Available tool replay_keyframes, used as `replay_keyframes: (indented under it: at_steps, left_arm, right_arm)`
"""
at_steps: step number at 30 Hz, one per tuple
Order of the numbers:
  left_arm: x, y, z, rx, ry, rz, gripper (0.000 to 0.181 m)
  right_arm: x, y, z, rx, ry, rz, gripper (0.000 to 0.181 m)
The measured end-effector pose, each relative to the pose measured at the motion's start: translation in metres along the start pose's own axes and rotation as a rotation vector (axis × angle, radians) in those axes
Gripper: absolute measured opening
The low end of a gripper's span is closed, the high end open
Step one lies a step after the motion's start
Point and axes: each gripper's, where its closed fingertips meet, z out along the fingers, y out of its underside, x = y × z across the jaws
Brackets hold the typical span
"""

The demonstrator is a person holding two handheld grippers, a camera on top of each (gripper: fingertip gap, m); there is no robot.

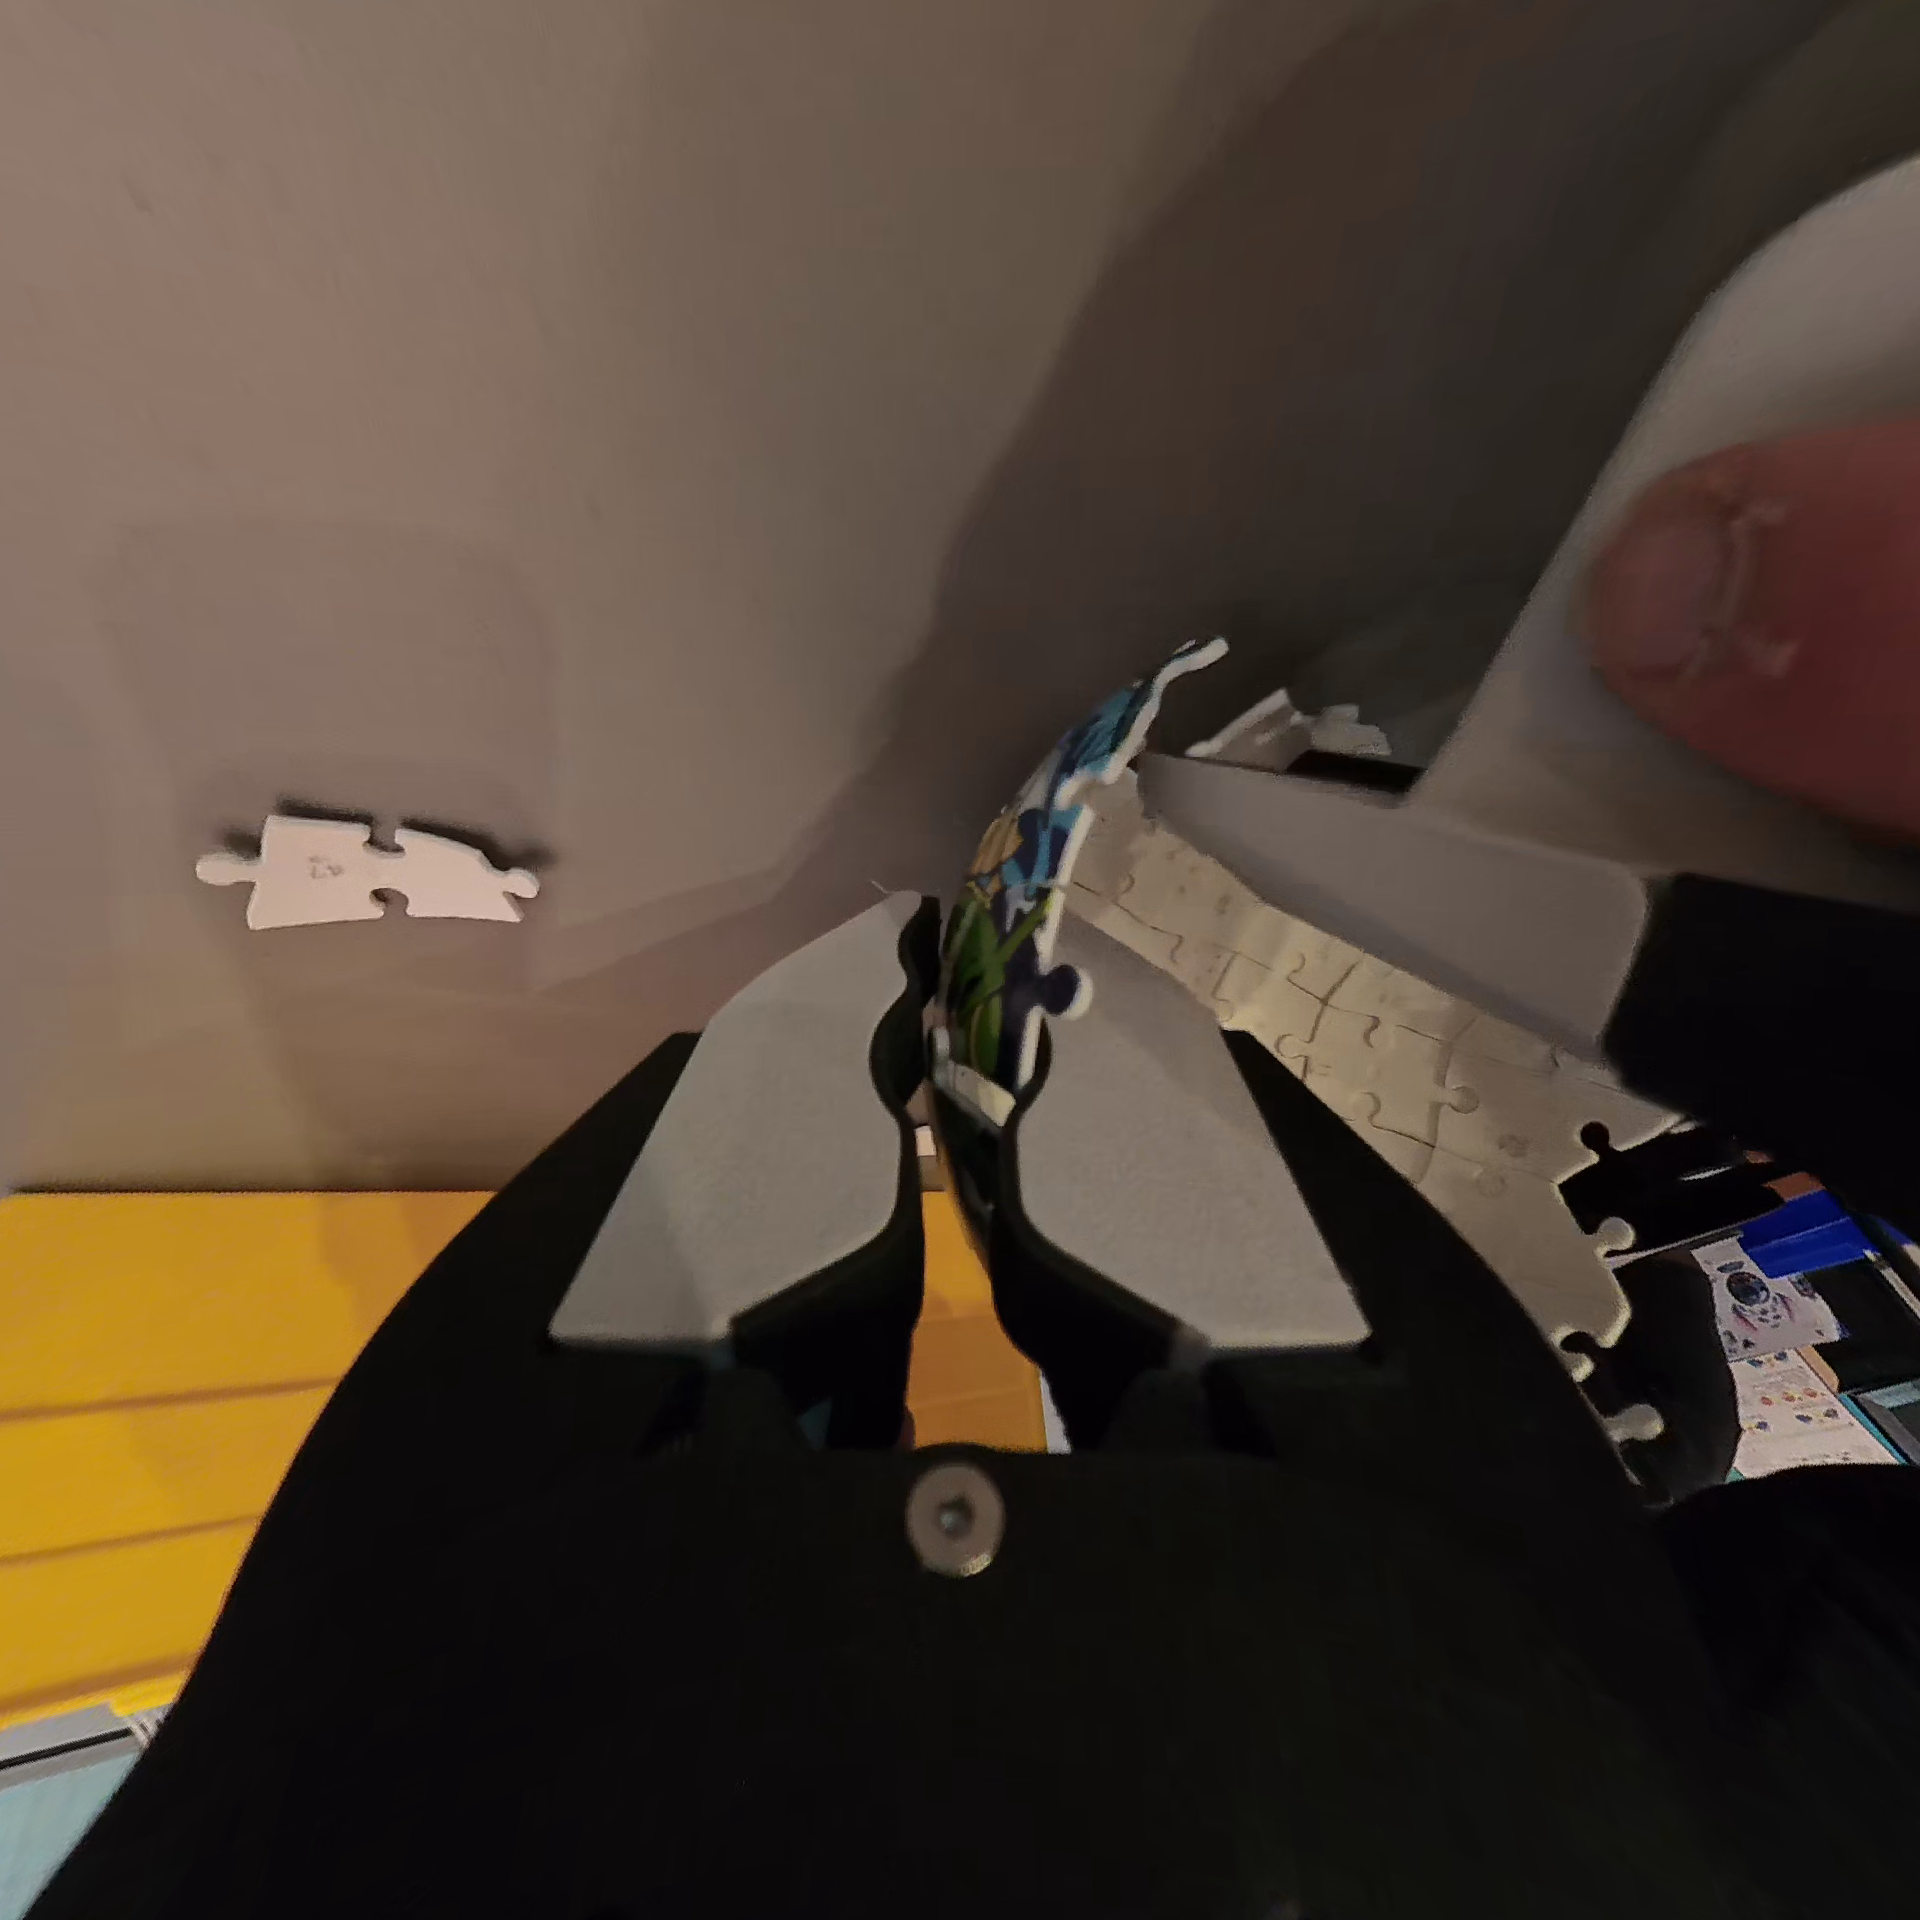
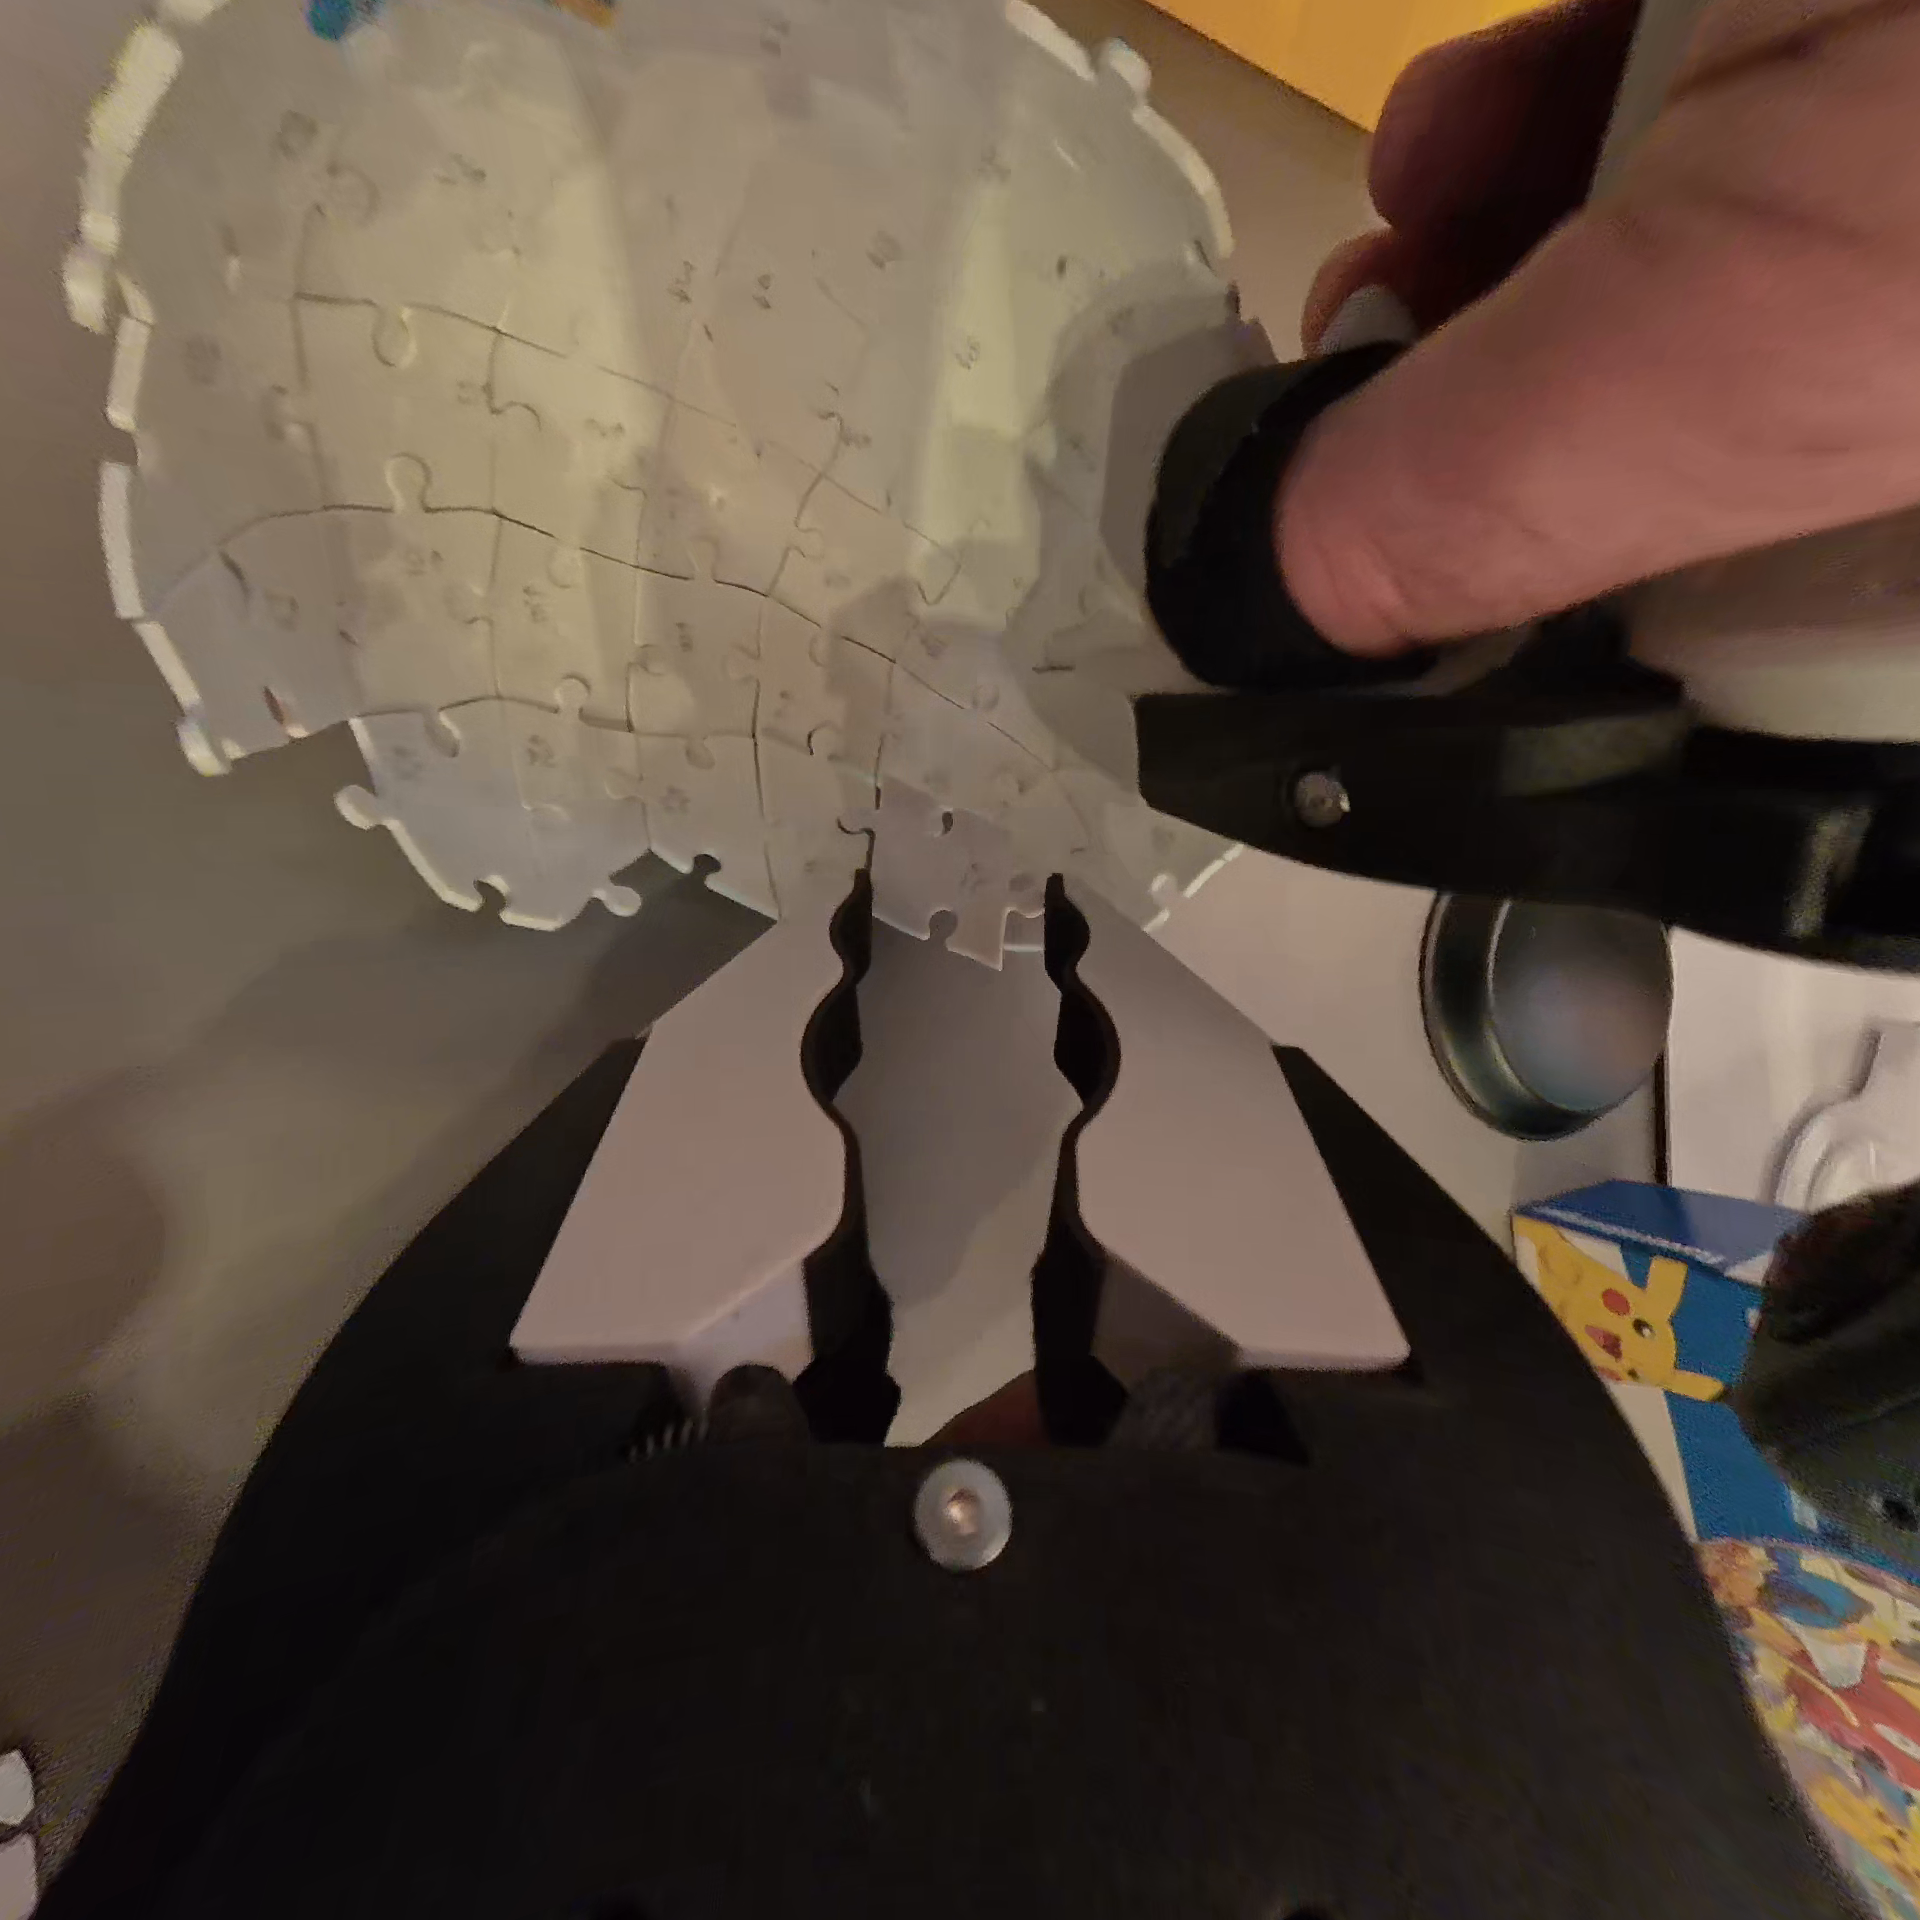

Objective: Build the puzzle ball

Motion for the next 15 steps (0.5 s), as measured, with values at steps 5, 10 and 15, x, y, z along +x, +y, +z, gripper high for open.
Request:
replay_keyframes:
  at_steps: [5,10,15]
  left_arm:
    - [0.0,0.0003,-0.0001,-0.005,-0.001,-0.001,0.008]
    - [0.0002,-0.0002,-0.0003,-0.011,-0.003,0.001,0.008]
    - [0.0005,-0.0012,-0.001,-0.013,-0.007,0.003,0.008]
  right_arm:
    - [-0.0043,0.0017,0.0048,-0.025,-0.008,-0.019,0.032]
    - [-0.0023,0.005,0.0062,-0.046,0.006,-0.032,0.032]
    - [-0.0028,0.0069,0.0071,-0.059,0.003,-0.043,0.032]
